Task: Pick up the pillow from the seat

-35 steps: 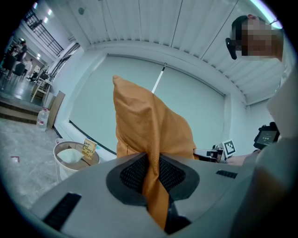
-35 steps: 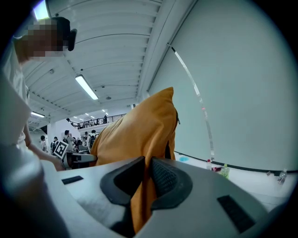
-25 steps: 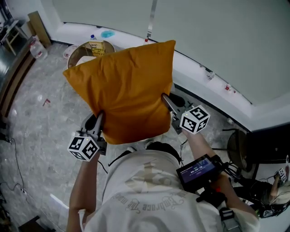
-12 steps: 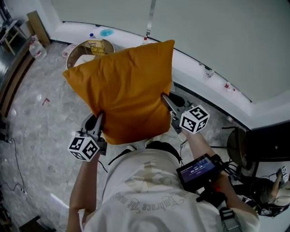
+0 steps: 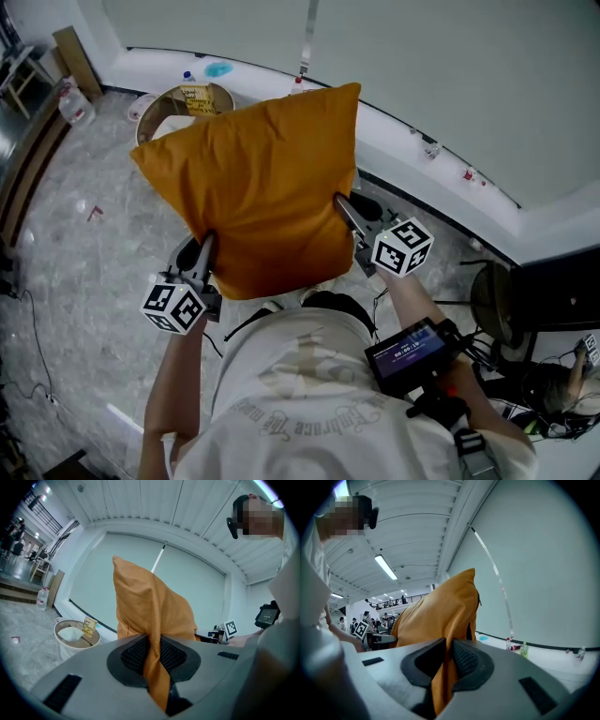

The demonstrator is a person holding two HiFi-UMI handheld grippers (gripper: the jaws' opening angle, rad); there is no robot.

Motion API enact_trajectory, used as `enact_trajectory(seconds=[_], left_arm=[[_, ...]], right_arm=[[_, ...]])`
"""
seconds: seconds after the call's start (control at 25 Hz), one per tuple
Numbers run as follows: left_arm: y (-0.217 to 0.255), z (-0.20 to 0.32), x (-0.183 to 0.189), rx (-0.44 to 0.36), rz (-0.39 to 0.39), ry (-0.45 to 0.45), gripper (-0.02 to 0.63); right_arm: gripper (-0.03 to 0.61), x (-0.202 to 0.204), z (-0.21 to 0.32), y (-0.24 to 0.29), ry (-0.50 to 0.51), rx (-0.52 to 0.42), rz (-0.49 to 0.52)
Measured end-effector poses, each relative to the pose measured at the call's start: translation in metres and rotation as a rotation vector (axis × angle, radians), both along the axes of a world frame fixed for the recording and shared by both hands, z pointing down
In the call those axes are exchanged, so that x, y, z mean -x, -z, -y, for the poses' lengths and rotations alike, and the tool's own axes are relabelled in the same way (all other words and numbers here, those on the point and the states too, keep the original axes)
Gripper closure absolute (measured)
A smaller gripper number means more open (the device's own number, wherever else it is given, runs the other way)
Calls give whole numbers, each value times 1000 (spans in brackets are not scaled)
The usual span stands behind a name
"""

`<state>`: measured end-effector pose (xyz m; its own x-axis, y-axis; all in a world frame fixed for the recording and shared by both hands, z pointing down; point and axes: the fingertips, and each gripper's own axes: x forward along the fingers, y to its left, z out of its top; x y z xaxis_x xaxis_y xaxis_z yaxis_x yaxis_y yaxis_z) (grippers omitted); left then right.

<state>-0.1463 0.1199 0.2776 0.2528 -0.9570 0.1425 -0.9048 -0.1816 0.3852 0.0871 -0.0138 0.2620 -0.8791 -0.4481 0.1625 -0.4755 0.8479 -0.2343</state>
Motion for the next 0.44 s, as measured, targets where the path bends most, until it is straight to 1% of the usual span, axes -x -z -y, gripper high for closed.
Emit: enact_trajectory(seconds=[0.44], left_arm=[[0,0,5,-2,-8,-7,552]], right_arm=[[523,4,-2,2,-4,-6,-8]])
